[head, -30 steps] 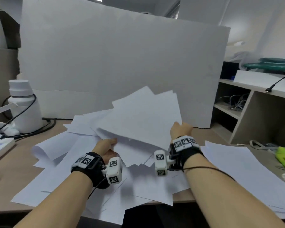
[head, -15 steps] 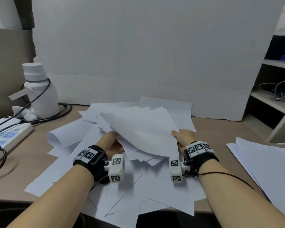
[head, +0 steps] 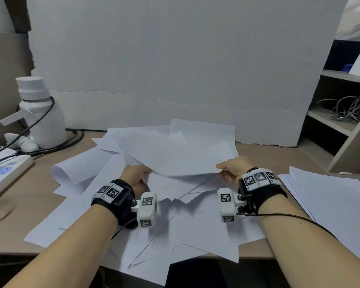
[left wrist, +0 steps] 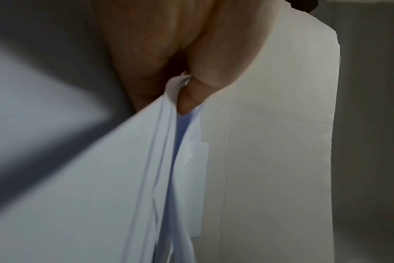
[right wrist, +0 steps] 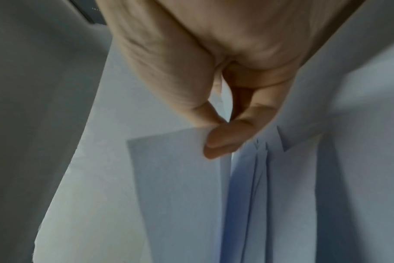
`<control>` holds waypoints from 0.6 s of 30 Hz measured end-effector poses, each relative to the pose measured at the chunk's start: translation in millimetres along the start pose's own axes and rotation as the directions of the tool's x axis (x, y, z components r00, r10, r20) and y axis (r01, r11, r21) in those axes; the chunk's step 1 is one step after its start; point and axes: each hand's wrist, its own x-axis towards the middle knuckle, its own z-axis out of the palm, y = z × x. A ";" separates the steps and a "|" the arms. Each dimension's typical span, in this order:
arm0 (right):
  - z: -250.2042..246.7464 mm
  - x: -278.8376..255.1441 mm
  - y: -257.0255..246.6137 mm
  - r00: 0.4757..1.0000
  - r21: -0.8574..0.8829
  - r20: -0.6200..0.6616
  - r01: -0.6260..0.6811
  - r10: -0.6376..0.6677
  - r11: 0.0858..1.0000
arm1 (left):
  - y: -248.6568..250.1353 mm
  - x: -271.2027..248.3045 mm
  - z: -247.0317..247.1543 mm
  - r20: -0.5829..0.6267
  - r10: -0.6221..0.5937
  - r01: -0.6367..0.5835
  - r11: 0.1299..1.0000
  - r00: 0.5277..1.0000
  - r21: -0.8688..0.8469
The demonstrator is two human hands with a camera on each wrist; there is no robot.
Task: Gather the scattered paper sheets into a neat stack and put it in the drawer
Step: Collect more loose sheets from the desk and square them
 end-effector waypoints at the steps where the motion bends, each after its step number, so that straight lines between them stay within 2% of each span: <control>1: -0.3 0.8 2.3 1.000 0.128 -0.021 0.008 -0.005 0.992 | -0.2 1.0 -2.1 -0.024 -0.025 0.024 1.000 0.999 -0.009; 4: 10.5 -8.5 4.3 0.999 0.414 -0.031 0.027 -0.015 0.910 | -1.8 1.7 -0.2 0.000 -0.031 0.031 0.999 1.000 -0.041; 8: 39.7 -19.5 8.0 0.998 0.385 -0.002 0.058 -0.062 0.921 | -6.6 0.3 10.6 0.117 -0.028 0.035 0.998 0.993 -0.057; 11: 56.1 -34.4 10.3 0.989 0.339 0.150 -0.047 -0.004 0.940 | -6.5 -0.8 20.1 0.165 -0.043 0.054 0.996 0.985 -0.065; 13: 60.0 -41.6 10.2 0.954 0.231 0.294 -0.130 0.059 0.964 | -6.2 2.0 23.8 0.103 -0.067 0.070 0.997 0.992 -0.026; 15: 56.8 -44.1 8.0 0.905 0.068 0.410 -0.151 0.111 0.986 | -5.8 5.7 24.9 -0.012 -0.083 0.083 0.995 0.996 0.047; 18: 40.3 -41.2 2.9 0.871 -0.119 0.465 -0.116 0.158 0.986 | -5.3 14.8 22.5 -0.142 -0.075 0.097 0.984 0.987 0.153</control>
